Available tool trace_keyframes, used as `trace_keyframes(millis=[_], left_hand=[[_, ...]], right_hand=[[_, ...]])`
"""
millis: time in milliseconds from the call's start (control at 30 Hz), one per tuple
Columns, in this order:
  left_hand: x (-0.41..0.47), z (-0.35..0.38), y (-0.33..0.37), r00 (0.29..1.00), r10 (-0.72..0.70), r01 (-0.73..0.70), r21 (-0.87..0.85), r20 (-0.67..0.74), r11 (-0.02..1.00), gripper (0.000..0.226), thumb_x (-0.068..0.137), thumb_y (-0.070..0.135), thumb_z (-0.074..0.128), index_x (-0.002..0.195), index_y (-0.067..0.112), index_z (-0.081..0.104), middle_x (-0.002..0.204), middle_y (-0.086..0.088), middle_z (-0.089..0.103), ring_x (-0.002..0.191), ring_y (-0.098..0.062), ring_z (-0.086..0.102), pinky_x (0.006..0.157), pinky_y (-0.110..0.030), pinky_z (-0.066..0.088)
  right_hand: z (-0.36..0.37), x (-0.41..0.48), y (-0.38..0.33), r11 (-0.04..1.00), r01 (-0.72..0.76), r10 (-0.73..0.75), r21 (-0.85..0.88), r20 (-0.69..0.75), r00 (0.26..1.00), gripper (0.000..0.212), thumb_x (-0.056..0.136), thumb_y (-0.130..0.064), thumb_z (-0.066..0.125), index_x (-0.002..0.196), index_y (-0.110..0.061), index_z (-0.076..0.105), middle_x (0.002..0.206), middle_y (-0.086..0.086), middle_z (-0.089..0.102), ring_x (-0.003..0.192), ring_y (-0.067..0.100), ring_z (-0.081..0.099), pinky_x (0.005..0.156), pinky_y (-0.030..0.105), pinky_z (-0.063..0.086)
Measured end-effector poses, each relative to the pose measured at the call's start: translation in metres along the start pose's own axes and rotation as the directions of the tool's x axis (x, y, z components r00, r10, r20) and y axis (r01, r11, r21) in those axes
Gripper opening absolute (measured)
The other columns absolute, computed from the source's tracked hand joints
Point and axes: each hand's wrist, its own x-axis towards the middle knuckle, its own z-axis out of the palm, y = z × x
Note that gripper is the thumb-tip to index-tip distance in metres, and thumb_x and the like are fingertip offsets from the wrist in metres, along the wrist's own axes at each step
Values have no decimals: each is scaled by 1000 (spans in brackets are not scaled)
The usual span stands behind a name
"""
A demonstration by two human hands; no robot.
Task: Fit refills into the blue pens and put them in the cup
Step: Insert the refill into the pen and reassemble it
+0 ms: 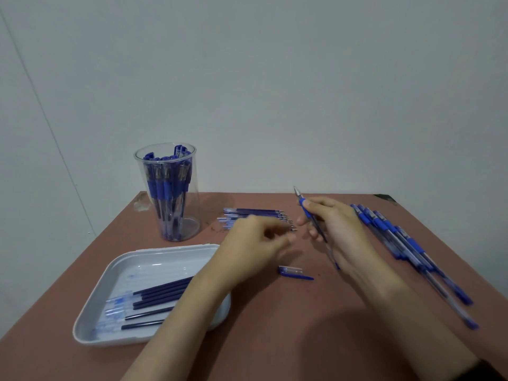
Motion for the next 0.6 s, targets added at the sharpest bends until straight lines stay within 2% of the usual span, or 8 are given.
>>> trace_keyframes(millis=[100,167,267,333,400,467,533,600], left_hand=[[-4,4,0,960,57,-99,142,274,985,36,79,40,72,110,23,71,102,7,68,84,-3,55,73,-10,41],[-4,5,-4,944,64,-131,192,324,972,28,78,36,74,101,21,73,97,3,69,86,-10,60,79,-25,47],[-3,3,-8,992,32,-68,298,126,952,14,78,27,73,91,23,69,88,4,69,86,-16,62,76,-33,48],[0,-5,-11,995,30,-1,285,-97,959,12,78,22,73,89,22,67,86,6,69,86,-16,62,76,-30,47],[2,-14,-15,975,-6,43,165,-221,985,13,75,18,76,86,20,68,83,6,70,83,-15,64,77,-29,48],[3,-20,-17,966,-50,77,96,-255,992,15,74,16,78,84,18,68,81,7,69,82,-13,64,75,-20,47],[3,-23,-18,962,-71,93,72,-262,993,16,74,14,79,83,19,67,78,9,66,80,-9,63,67,-7,41],[3,-24,-20,960,-76,93,55,-268,994,18,73,14,79,80,22,65,75,11,64,77,-6,62,64,-3,39]], right_hand=[[-8,5,4,1000,-9,9,0,-50,999,8,92,-14,59,87,-12,65,60,4,67,41,11,43,43,24,29],[-8,6,3,1000,5,-5,-9,-50,999,7,92,-13,59,88,-13,65,61,3,67,42,11,43,43,23,30],[-8,3,1,977,175,-178,-124,-15,984,10,90,-14,61,89,-22,67,69,-2,68,53,9,49,51,26,36],[-9,-2,2,825,381,-390,-418,68,918,12,89,-18,63,92,-29,68,78,-14,69,68,1,57,63,21,45],[-7,-9,1,626,504,-497,-596,193,846,14,88,-21,63,93,-32,68,86,-20,67,84,-3,59,71,16,47],[-5,-12,0,534,565,-531,-629,270,803,14,87,-21,63,92,-33,68,89,-22,67,89,0,59,78,23,47],[-3,-11,1,516,573,-526,-636,292,798,14,86,-23,63,92,-34,68,90,-22,66,89,3,58,84,32,47],[-4,-11,2,514,576,-530,-635,293,796,14,85,-23,64,91,-35,68,90,-22,65,90,3,58,86,38,47]])
